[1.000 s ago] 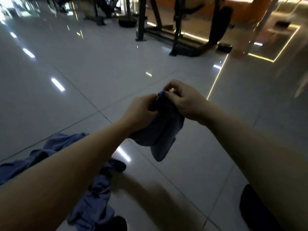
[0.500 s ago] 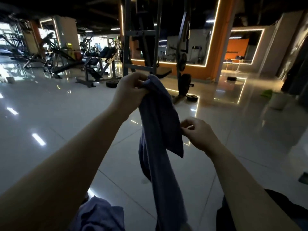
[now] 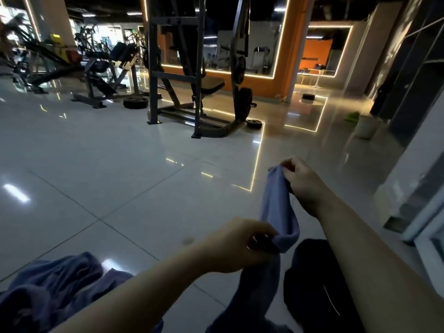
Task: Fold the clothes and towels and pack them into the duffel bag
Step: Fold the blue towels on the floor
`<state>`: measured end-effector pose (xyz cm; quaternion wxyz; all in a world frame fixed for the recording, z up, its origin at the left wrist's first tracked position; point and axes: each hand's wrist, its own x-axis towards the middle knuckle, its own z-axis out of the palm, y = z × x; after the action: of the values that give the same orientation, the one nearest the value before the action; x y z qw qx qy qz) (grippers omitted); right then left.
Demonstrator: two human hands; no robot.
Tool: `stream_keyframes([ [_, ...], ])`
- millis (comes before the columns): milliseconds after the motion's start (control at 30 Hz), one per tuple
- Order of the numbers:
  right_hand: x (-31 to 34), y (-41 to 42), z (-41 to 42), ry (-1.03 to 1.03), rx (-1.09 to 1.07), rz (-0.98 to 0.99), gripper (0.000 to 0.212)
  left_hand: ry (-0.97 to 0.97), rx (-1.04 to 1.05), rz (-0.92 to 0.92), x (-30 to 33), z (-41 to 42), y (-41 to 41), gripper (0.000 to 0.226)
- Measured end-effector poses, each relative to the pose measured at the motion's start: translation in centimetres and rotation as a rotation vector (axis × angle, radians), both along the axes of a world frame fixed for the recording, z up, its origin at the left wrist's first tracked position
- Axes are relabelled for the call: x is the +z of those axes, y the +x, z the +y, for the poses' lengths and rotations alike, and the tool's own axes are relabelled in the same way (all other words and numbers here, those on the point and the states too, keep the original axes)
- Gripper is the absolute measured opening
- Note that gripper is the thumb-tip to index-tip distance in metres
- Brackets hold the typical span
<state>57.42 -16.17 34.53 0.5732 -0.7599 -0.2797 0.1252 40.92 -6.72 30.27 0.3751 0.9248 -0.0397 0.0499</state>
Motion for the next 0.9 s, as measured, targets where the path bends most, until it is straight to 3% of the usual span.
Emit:
stream_keyframes([
  [200,0.4,0.1,0.0,0.171,0.128,0.131,0.013,0.085,-0.119,0.044,-0.1,-0.5,0.7,0.03],
  [333,1.0,-0.8,-0.4,0.211,0.18,0.153,0.017,-0.046,0.164,-0.086,0.2,2.6,1.5,0.01],
  [433,1.0,-1.7,-0.6,0.176,0.24,0.131,0.014,-0.218,0.426,-0.213,0.4,4.8,1.4,0.009],
  [567,1.2,-3.9,0.9,-0.05,0.104,-0.428,0.007,-0.337,0.454,-0.214,1.7,5.1,0.7,0.048],
  [667,1.4,-5.2,2.4,-0.107,0.108,-0.731,0.006,-0.403,0.354,-0.157,1.6,3.7,0.9,0.048],
  [800,1.5,-5.6,2.7,-0.184,0.138,-0.855,0.008,-0.352,0.304,-0.188,1.0,2.9,1.4,0.043],
  [900,1.6,-5.7,1.7,-0.157,0.125,-0.857,0.006,-0.199,0.424,-0.235,0.7,3.1,1.9,0.026],
])
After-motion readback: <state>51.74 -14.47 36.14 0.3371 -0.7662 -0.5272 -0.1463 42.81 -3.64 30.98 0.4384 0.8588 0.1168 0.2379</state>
